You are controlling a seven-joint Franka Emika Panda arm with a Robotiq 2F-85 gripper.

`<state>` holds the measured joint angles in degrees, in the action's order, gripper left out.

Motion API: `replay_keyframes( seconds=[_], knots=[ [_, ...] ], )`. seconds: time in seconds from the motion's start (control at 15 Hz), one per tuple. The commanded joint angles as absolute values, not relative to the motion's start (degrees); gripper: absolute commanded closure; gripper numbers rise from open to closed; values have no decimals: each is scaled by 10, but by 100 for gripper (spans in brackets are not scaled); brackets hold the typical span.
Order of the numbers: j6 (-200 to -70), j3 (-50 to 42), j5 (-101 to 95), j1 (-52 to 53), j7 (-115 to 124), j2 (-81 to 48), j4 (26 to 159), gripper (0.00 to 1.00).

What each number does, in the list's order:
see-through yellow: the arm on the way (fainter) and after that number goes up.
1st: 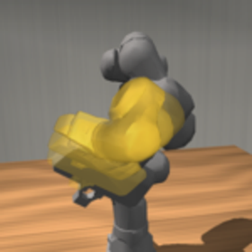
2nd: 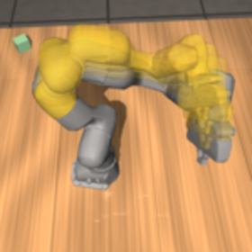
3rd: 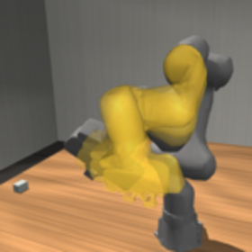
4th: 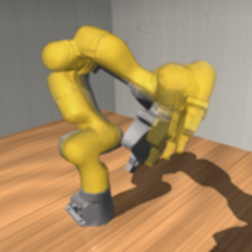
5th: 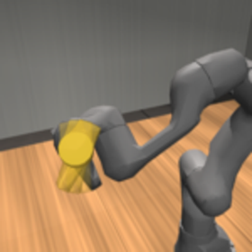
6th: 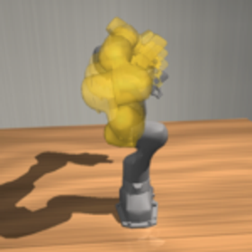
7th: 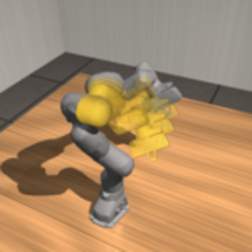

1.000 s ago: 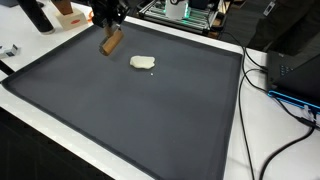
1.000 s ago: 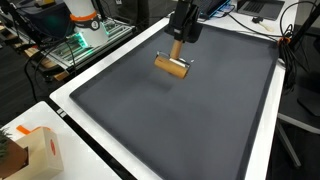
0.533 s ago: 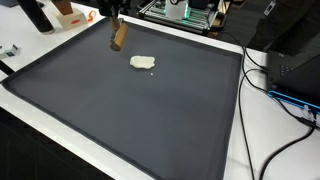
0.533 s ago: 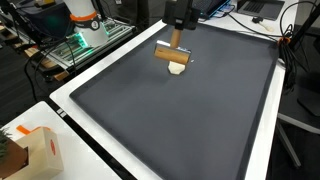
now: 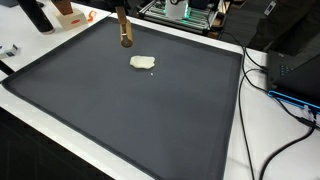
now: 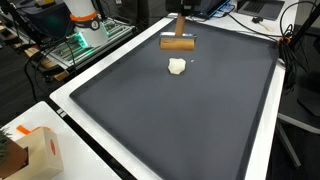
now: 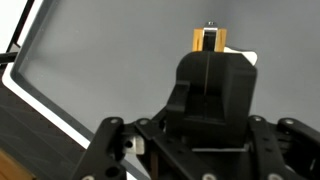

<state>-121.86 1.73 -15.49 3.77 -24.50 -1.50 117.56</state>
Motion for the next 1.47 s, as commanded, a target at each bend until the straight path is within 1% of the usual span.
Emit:
replay_keyframes(
  seconds=[0.0,0.53,0.6,1.0,1.4],
  knots=[
    [-1220,23,-155,34,-249,-11,1179,52],
    [-1222,25,-155,35,-253,-3,1187,52],
    [-1222,25,-155,35,-254,-3,1187,77],
    [-1302,30,-65,29,-484,-24,1223,77],
    [-1331,32,-59,29,-630,-27,1266,77]
  ],
)
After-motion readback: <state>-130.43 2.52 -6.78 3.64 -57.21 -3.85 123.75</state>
